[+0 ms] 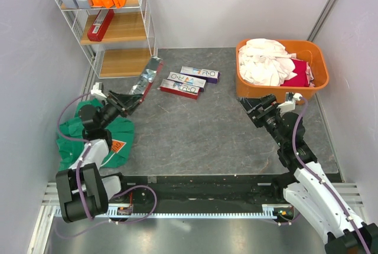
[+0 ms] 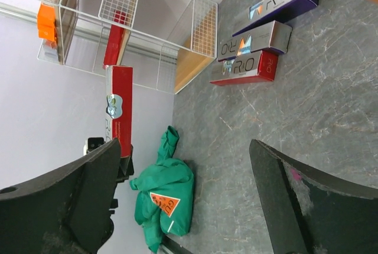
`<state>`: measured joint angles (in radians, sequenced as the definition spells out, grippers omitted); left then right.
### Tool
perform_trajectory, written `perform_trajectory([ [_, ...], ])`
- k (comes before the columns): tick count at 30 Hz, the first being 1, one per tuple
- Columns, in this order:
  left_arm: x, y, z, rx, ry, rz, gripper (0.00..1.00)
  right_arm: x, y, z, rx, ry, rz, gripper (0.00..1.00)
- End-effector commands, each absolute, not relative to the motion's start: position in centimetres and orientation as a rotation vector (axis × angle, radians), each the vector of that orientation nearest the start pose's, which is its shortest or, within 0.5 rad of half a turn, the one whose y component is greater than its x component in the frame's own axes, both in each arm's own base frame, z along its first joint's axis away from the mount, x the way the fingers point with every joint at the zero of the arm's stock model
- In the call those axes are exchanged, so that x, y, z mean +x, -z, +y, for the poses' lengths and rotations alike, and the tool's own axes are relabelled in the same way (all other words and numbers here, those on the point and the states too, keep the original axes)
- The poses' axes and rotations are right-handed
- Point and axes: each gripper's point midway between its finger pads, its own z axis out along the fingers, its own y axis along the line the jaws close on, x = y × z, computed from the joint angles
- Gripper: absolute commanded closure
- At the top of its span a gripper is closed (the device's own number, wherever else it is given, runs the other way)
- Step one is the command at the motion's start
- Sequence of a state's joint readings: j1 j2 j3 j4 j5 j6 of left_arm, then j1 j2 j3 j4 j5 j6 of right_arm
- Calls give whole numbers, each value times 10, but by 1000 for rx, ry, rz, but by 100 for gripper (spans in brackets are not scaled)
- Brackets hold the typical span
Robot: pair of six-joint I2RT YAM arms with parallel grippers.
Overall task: Place and organize the toothpastes onto the shelf
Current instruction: Place the toothpaste on the shelf.
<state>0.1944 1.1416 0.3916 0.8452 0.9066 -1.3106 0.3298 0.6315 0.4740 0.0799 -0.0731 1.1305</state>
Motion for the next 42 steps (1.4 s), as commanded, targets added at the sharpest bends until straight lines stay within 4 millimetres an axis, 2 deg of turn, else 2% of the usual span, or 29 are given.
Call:
perform_trajectory([
  [1, 304, -248, -78, -415, 1465, 1668, 78, 269, -255, 151, 599, -1162, 1683, 2],
  [5, 311, -253, -57, -457, 1424, 1647, 78, 269, -250, 153, 600, -1163, 1702, 2],
  [9, 322, -261, -47, -474, 1398, 1634, 78, 270, -245, 154, 595, -1160, 1721, 2],
  [10, 326, -268, -45, -463, 1386, 1623, 78, 270, -245, 155, 597, -1161, 1721, 2],
  [12, 334, -267, -40, -493, 1371, 1638, 78, 270, -244, 154, 599, -1159, 1723, 2],
  [13, 339, -274, -37, -483, 1362, 1632, 78, 270, -244, 155, 598, -1163, 1727, 2],
  [17, 355, -286, -29, -488, 1338, 1624, 78, 270, -242, 155, 595, -1157, 1732, 2],
  [18, 361, -292, -25, -497, 1323, 1620, 78, 271, -241, 154, 598, -1154, 1732, 2],
  [21, 375, -292, -16, -550, 1302, 1629, 78, 271, -240, 155, 598, -1154, 1739, 2],
  [22, 380, -302, -13, -540, 1290, 1621, 78, 271, -238, 155, 600, -1155, 1743, 2],
  [24, 393, -302, -5, -564, 1256, 1626, 78, 271, -238, 156, 594, -1156, 1747, 2],
  [25, 399, -308, -1, -584, 1246, 1633, 78, 271, -237, 156, 595, -1155, 1748, 2],
  [27, 413, -303, 9, -629, 1216, 1650, 77, 271, -236, 156, 597, -1153, 1749, 2],
  [28, 420, -315, 12, -624, 1209, 1642, 77, 271, -235, 156, 597, -1155, 1753, 2],
  [29, 428, -311, 16, -637, 1210, 1650, 77, 271, -234, 156, 599, -1152, 1755, 2],
  [30, 435, -323, 19, -627, 1205, 1632, 77, 271, -233, 156, 597, -1154, 1758, 2],
  [33, 453, -332, 28, -648, 1211, 1634, 77, 271, -231, 156, 599, -1152, 1762, 2],
  [38, 475, -335, 40, -691, 1168, 1665, 77, 269, -229, 155, 605, -1149, 1762, 2],
  [39, 479, -343, 42, -680, 1164, 1657, 77, 269, -229, 154, 607, -1150, 1759, 2],
  [41, 489, -336, 45, -707, 1172, 1671, 77, 269, -228, 153, 614, -1148, 1758, 2],
  [42, 493, -339, 46, -710, 1175, 1666, 76, 268, -228, 154, 611, -1148, 1759, 2],
])
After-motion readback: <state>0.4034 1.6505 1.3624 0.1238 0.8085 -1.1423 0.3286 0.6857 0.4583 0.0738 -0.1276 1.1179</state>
